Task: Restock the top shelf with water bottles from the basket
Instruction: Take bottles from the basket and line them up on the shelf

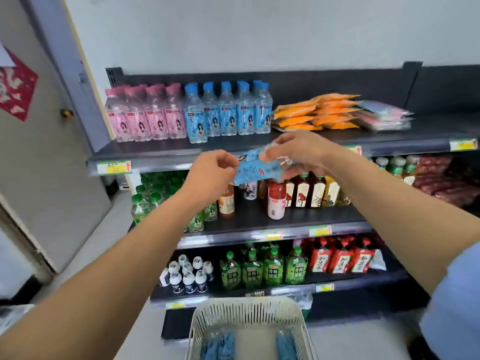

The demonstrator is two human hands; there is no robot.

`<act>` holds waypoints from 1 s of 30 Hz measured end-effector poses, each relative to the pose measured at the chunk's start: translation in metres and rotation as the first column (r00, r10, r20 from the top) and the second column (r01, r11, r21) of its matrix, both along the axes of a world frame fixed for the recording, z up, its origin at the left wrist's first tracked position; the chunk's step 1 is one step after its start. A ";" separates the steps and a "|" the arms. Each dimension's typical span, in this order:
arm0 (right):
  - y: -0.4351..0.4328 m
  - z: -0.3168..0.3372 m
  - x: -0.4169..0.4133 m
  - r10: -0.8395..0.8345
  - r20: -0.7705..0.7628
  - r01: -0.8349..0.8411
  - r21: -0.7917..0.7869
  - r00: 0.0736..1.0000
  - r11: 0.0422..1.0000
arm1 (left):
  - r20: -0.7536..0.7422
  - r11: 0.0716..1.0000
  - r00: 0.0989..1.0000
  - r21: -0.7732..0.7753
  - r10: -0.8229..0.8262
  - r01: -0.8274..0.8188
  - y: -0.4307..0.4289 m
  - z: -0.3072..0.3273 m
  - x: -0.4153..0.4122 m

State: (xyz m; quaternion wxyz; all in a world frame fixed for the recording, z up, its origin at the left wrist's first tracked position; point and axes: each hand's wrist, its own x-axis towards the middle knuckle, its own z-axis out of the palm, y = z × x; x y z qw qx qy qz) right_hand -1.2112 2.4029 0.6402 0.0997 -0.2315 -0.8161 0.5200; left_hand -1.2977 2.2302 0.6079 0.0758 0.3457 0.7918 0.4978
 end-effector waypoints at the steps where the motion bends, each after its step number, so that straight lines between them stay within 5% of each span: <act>1: 0.000 0.013 -0.002 -0.010 -0.036 0.010 0.005 0.999 1.000 | -0.009 1.000 1.000 0.017 0.011 -0.010 -0.002 0.008 -0.001; 6: -0.002 0.051 -0.028 -0.062 -0.187 0.056 -0.037 0.980 0.998 | -0.072 0.998 0.996 0.029 0.054 -0.052 -0.006 0.034 -0.020; 11: 0.006 0.070 -0.074 -0.094 -0.177 0.093 -0.016 0.980 0.996 | -0.049 0.997 0.996 0.036 0.068 -0.066 0.001 0.051 -0.058; 20: 0.028 0.083 -0.164 -0.130 -0.083 0.149 0.317 0.988 0.937 | -0.019 0.997 0.998 0.037 0.066 -0.066 0.014 0.055 -0.132; 27: 0.038 0.077 -0.221 -0.022 0.072 -0.027 0.617 0.997 0.786 | -0.025 0.998 0.998 0.004 0.062 -0.062 0.023 0.043 -0.176; 30: 0.039 0.076 -0.238 0.016 0.122 -0.089 0.626 0.992 0.775 | -0.031 0.999 0.998 -0.007 0.054 -0.054 0.029 0.040 -0.190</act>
